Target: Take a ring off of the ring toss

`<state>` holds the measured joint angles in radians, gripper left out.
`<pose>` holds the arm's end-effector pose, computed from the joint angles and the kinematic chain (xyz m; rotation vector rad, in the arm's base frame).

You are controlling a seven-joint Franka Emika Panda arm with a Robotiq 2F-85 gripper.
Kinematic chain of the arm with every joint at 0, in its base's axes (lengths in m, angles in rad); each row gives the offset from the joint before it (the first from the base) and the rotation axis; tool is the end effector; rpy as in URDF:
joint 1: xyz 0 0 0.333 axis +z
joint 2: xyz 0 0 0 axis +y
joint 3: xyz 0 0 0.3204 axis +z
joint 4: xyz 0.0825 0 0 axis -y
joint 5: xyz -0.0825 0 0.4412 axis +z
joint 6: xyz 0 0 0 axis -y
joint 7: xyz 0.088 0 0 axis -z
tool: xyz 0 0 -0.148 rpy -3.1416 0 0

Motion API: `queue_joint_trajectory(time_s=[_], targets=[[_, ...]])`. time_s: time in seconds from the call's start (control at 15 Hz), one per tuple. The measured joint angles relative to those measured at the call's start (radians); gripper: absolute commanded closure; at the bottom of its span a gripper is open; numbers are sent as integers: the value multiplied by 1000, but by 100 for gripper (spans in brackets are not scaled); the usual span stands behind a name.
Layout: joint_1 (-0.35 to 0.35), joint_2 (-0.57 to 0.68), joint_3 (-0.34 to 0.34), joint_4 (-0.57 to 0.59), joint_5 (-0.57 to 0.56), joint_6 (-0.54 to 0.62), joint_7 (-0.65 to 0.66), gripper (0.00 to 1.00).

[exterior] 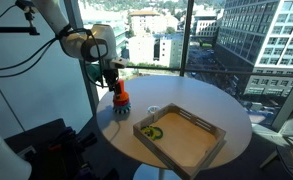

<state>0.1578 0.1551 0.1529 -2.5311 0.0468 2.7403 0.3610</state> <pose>0.4708 0.1540 0.1347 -3.0787 0.1469 -0.0588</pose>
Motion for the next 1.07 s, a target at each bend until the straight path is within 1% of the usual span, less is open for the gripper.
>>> queue_joint_trajectory(time_s=[0.53, 0.87, 1.07], targets=[[28, 32, -32, 1, -2, 49, 11, 0], [61, 43, -63, 7, -58, 58, 64, 0], [79, 54, -72, 16, -72, 58, 86, 0]])
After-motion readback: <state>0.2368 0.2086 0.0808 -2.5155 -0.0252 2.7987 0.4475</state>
